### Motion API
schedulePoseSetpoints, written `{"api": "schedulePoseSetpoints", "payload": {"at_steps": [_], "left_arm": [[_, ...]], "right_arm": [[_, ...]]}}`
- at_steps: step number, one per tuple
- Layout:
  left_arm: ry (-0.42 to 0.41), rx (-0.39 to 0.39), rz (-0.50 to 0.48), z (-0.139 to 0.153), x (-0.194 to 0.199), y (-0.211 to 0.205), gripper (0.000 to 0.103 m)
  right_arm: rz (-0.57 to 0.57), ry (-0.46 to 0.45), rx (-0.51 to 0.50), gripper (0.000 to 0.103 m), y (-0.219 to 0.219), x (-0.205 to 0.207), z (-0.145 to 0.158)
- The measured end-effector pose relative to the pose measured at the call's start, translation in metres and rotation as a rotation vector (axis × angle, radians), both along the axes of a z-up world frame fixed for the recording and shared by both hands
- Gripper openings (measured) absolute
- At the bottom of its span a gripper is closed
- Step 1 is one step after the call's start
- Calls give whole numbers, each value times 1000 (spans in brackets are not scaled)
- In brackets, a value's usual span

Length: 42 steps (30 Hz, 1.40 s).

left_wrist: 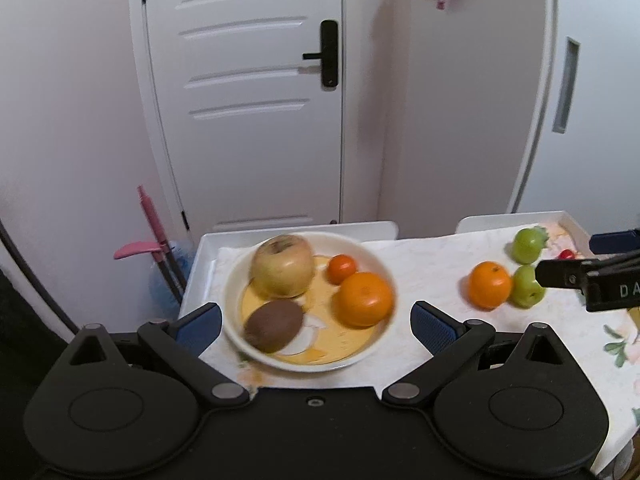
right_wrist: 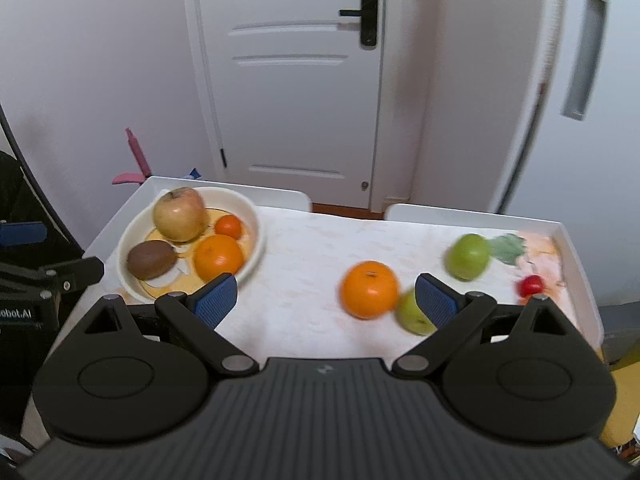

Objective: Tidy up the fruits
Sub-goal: 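Move both tools back toward the remaining fruits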

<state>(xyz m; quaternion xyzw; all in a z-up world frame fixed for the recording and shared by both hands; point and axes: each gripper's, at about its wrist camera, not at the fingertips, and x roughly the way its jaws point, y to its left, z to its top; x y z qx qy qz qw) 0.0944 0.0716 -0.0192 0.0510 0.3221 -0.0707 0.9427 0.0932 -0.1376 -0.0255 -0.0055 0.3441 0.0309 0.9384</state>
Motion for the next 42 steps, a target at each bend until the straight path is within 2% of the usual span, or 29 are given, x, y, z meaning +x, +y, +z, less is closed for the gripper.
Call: {"api": "schedulePoseSetpoints", "payload": {"at_steps": [6,11,22,27,32,42], "left_arm": [[-4,-24,-15,3,-7,-44,102],[-1,-13,-33,0,-9,-87,102],[22,29,-97,-33,3,-179,102],[15,60,-143,-56,15,-215,101],[-18,136,-202,-79,30,-250,98],[-59,274,-279,-112,59,-286,87]], "right_arm": [[-36,-6,-16,103,-59,-18,2],[-71,17,-15,103,-106,-25,-7],[-81,79,-33,103,-182,-27,-46],[-81,86,-35,103,-203,-22,-68],[-82,90,-13,103,-217,-16,-90],[-35,71,3,103,-221,-3,-116]]}}
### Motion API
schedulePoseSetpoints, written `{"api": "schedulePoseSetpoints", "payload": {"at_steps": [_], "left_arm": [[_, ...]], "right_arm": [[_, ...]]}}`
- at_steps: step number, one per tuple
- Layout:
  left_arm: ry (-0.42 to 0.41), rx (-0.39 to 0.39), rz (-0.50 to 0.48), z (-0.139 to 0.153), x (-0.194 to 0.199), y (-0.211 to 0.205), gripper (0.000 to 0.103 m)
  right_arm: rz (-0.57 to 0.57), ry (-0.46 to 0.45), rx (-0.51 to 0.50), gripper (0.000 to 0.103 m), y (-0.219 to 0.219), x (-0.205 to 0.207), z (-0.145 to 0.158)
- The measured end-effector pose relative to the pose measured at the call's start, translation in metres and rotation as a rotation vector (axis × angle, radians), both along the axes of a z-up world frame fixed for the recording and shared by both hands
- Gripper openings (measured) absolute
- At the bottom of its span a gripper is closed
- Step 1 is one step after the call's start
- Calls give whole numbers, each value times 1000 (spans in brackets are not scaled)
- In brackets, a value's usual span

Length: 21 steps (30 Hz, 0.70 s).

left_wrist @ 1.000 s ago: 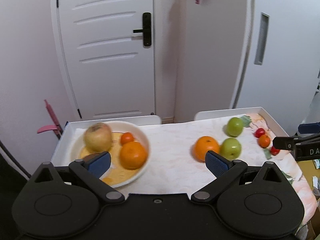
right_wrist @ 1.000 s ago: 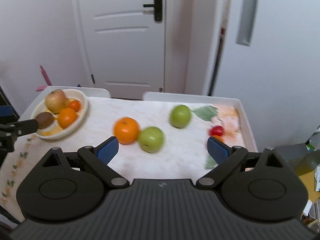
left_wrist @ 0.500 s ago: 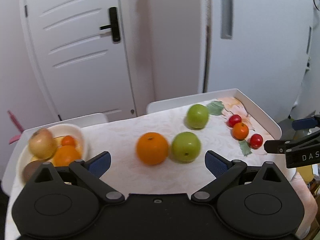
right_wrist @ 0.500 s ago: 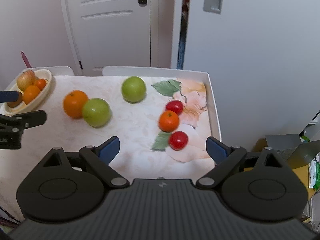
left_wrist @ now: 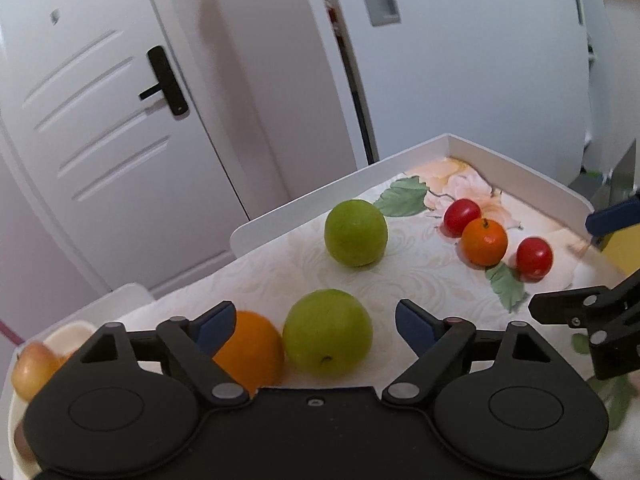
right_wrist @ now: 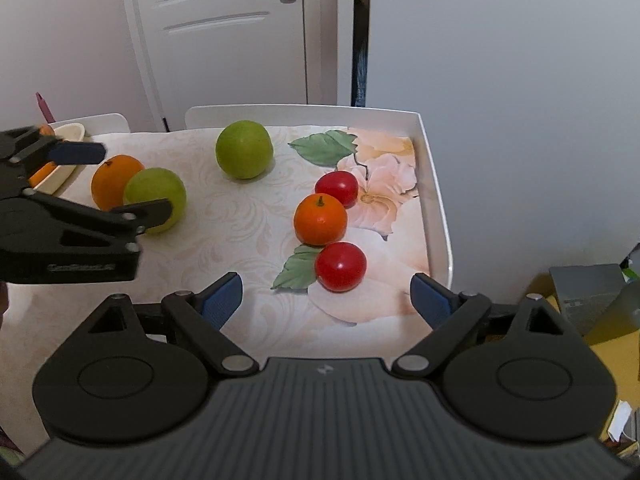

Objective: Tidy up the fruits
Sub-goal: 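Move both tools back toward the remaining fruits, then grasp the green apple with the left tool while the right tool grasps a red tomato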

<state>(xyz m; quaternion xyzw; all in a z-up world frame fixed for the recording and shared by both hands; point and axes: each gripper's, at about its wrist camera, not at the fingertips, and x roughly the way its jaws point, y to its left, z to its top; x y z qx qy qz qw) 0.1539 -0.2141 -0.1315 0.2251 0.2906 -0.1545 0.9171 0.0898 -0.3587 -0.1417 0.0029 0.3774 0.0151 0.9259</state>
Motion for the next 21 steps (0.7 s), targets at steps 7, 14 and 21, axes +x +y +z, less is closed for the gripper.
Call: {"api": "schedulePoseSetpoints", "payload": {"at_steps": [7,14,21], "left_arm": [[6,70,-44,-14,10,-13,75],[24,119,-62,-26,13,-20,75],[6,165,-59,-31,11,-23,65]], "right_arm": [[38,9,13,92,-1,8,-8],[44,8,17,89,-4,14,-12],[30,10,18,82,-10,19,-15]]}}
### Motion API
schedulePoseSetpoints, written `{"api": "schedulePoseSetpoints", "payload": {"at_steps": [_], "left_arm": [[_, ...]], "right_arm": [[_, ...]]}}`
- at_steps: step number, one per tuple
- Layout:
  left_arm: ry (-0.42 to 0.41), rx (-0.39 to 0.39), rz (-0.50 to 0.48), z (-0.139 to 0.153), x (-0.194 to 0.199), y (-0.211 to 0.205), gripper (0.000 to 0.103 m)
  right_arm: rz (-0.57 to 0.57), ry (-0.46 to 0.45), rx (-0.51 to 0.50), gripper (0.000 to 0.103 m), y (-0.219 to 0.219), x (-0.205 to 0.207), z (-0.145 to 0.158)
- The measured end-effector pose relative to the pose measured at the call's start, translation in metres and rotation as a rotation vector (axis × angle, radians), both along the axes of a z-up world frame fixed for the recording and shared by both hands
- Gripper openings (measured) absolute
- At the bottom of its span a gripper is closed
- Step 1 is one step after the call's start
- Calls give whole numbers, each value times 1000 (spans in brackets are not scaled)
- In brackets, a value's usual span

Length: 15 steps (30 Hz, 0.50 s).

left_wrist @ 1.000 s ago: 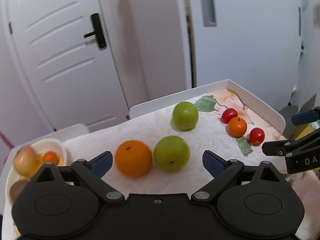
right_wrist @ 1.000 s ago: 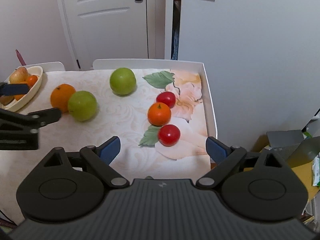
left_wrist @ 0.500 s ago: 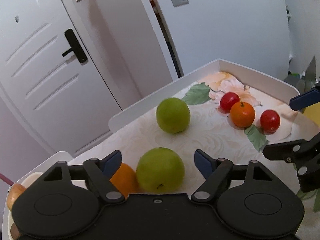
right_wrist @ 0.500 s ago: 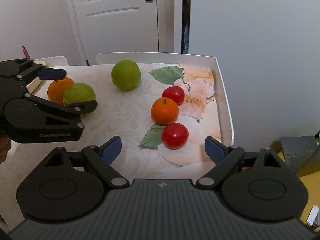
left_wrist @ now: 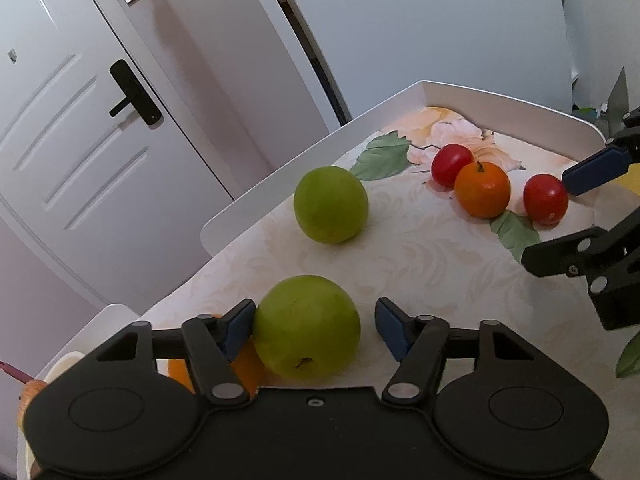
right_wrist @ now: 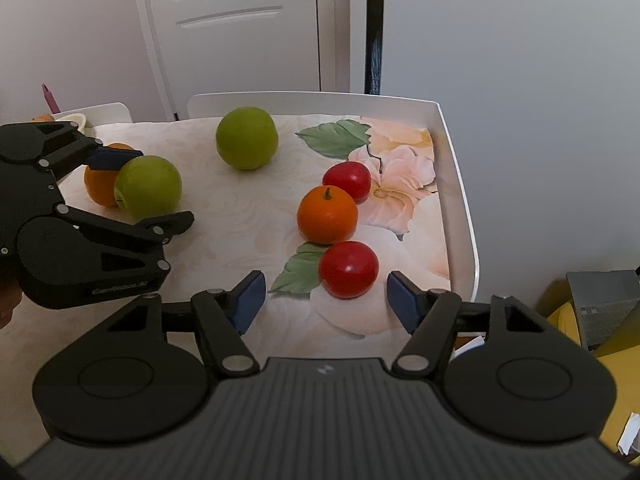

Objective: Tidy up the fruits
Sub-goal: 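Grasp the green apple with the left tool while the right tool grasps a red tomato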

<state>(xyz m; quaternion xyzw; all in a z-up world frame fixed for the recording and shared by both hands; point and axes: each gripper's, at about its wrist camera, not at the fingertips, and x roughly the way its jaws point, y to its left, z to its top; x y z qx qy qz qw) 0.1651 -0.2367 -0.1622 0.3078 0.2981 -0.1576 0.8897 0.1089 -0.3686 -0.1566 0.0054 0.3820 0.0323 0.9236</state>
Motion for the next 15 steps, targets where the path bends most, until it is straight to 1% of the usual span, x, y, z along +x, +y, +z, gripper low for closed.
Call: {"api": "schedulePoseSetpoints", "payload": {"at_steps": [1,6,10,15], "left_arm": [[-11,14,3,0,-1,0,60],[-12,21,-1,1,-1,2,60],[14,-10,4,4,-2,2,59],[29,-24,7,6,-8,2,59]], "right_arm": [[-2,-1,0,81,-1,1,-1],[-13,-3,-3,75,-2,3,-2],[-24,-8,-3,72,-3,5,-2],[-35,-11,-6,66,-5,7,-2]]}}
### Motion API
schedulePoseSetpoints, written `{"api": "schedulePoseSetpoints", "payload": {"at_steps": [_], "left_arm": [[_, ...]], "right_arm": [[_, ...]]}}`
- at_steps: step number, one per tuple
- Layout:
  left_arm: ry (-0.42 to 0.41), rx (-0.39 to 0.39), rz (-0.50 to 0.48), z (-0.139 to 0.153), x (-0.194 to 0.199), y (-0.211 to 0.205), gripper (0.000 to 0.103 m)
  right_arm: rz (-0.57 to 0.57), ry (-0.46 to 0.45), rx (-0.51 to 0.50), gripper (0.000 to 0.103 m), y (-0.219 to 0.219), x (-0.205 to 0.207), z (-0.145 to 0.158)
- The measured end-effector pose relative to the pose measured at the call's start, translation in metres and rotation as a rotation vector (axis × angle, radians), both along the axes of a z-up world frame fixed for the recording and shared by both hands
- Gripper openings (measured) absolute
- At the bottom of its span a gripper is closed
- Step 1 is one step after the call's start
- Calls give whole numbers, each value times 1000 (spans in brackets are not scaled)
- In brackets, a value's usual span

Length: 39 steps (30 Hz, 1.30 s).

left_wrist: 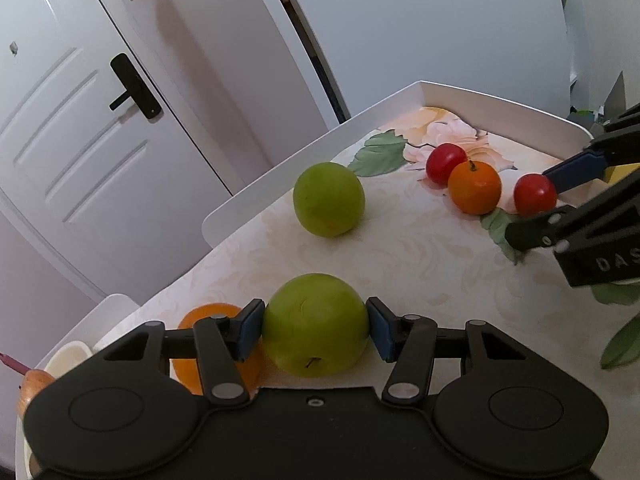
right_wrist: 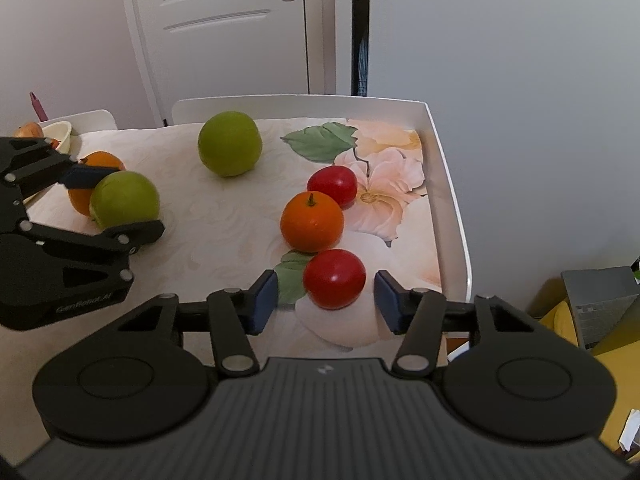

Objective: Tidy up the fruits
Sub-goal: 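Grasp the green apple with the left tool while the right tool grasps a red tomato, then carry the green apple and tomato into the bowl and open both tools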

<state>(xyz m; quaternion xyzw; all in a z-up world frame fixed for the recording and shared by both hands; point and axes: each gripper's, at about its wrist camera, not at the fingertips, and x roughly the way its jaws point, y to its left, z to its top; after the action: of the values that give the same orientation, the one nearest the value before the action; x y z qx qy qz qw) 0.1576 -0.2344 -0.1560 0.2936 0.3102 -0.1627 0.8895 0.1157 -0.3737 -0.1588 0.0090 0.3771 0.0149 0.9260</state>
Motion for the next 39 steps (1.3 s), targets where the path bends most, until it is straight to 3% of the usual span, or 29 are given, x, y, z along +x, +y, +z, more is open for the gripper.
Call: {"api": "schedulePoseSetpoints", "payload": {"at_steps": [5,9,25,39], "left_arm": [[15,-17,6,2,-9,1,59],[23,-39,32,6,-17,4,59],[3,-193,189,52,-45,42,59],[-67,-278,333,109,-57,120,59]], "right_arm": [[-6,-3,-10,63,1,0,0],[-7,-6,-16,48,0,2,-1],[47,-31,-22,48,21,-16,39],[198,-85,23,48,101,-13,94]]}}
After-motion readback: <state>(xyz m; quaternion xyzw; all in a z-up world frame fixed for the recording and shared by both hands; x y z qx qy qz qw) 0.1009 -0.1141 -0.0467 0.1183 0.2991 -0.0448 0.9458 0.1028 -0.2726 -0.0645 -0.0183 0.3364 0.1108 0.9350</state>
